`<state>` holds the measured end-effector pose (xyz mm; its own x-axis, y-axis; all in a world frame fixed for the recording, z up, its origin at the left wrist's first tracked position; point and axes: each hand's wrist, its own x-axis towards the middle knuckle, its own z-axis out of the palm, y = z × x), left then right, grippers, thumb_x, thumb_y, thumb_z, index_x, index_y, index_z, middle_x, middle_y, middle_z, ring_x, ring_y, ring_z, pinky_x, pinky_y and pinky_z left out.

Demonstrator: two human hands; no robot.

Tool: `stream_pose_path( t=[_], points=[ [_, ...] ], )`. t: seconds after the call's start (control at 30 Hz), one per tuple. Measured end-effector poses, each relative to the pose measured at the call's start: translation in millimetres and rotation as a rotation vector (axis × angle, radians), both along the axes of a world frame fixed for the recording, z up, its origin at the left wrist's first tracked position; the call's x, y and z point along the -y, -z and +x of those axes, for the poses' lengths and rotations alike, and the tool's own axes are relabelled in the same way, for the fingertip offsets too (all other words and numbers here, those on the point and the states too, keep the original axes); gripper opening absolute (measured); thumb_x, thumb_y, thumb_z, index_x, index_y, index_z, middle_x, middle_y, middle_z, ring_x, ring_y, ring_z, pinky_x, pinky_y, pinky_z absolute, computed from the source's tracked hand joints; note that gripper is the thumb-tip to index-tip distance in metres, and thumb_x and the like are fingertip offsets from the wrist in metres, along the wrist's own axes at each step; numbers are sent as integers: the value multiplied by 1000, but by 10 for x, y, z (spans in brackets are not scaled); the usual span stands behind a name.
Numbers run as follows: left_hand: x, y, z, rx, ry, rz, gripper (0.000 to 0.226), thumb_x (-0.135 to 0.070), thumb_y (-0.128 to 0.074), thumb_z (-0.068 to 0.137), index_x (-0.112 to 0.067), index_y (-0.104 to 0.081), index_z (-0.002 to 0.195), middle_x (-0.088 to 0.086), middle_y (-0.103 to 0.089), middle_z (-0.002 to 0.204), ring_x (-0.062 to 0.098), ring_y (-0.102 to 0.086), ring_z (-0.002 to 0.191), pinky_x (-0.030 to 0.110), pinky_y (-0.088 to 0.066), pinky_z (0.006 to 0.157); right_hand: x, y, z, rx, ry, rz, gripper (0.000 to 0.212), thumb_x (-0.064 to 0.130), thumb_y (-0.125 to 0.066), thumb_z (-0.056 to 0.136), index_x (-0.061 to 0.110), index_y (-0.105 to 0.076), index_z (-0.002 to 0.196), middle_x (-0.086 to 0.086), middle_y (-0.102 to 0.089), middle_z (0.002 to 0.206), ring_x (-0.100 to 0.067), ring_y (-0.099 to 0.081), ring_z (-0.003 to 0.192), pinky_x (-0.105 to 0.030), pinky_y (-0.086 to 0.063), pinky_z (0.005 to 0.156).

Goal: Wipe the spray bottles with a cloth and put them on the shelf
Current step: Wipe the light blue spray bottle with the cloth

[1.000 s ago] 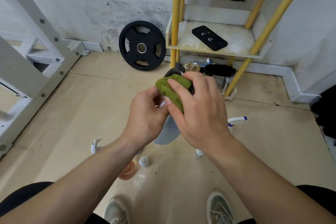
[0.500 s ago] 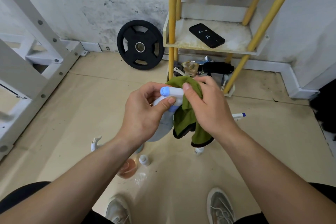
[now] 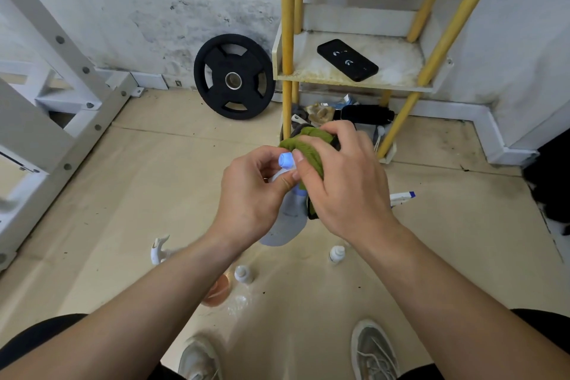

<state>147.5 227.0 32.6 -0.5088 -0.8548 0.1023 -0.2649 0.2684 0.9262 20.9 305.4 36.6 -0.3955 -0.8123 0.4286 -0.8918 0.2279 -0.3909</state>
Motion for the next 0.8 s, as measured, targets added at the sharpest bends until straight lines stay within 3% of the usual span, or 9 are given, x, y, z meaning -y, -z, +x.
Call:
stream_pose_path(
  t=[0.07,0.2,0.3,0.4,0.5,0.6,0.7,0.8],
  points=[
    [-3,-21,11,-24,-3,3,11,-12,-76,87,-17,-74,96,-7,-75,87,11,-71,84,32,-58,80,15,14,-36,136,-3,-13,50,52,-36,99,22,-72,116,0,-55,118,-25,-54,107,-33,-44,75],
    [52,-59,54,-65,-20,17,14,-12,-75,88,-18,-74,101,-6,-77,93,10,-72,88,25,-56,81,72,-28,-91,791,35,-5,38,46,-47,104,21,-72,90,-4,-68,100,-18,-64,92,-38,-49,78],
    [91,-59,74,-89,-41,53,15,-14,-74,89,-16,-74,104,-6,-77,94,11,-71,91,25,-55,82,82,-10,-124,1125,93,37,40,50,-51,101,21,-76,91,-2,-77,90,-21,-72,91,-46,-56,92],
    [99,-62,82,-102,-48,97,14,-14,-73,91,-16,-74,104,-7,-75,91,8,-70,88,23,-54,80,79,-4,-101,1302,101,35,38,50,-52,101,24,-79,95,1,-79,94,-22,-74,96,-50,-55,98],
    [112,-34,87,-136,-33,161,17,-23,-72,90,-18,-74,106,-2,-75,91,20,-73,94,42,-59,89,74,-59,-111,1397,98,-11,38,46,-51,104,20,-79,99,0,-80,96,-21,-75,97,-48,-55,99],
    [96,-24,77,-203,-44,243,23,-28,-69,89,-18,-73,110,8,-76,96,28,-73,96,48,-59,90,83,-85,-116,1339,95,-30,39,47,-49,104,21,-79,102,2,-79,98,-19,-74,99,-47,-54,101],
    [57,-14,57,-217,-58,254,20,-29,-68,93,-20,-74,110,3,-77,103,25,-73,102,49,-56,95,76,-80,-63,948,76,-6,47,51,-39,105,20,-74,104,0,-75,97,-18,-69,97,-45,-53,95],
    [-23,-19,19,-221,-56,241,19,-23,-67,95,-18,-75,112,0,-78,102,20,-73,102,48,-56,95,53,-62,3,555,121,72,53,56,-24,103,21,-64,108,-1,-57,108,-24,-58,102,-43,-50,85]
  ],
)
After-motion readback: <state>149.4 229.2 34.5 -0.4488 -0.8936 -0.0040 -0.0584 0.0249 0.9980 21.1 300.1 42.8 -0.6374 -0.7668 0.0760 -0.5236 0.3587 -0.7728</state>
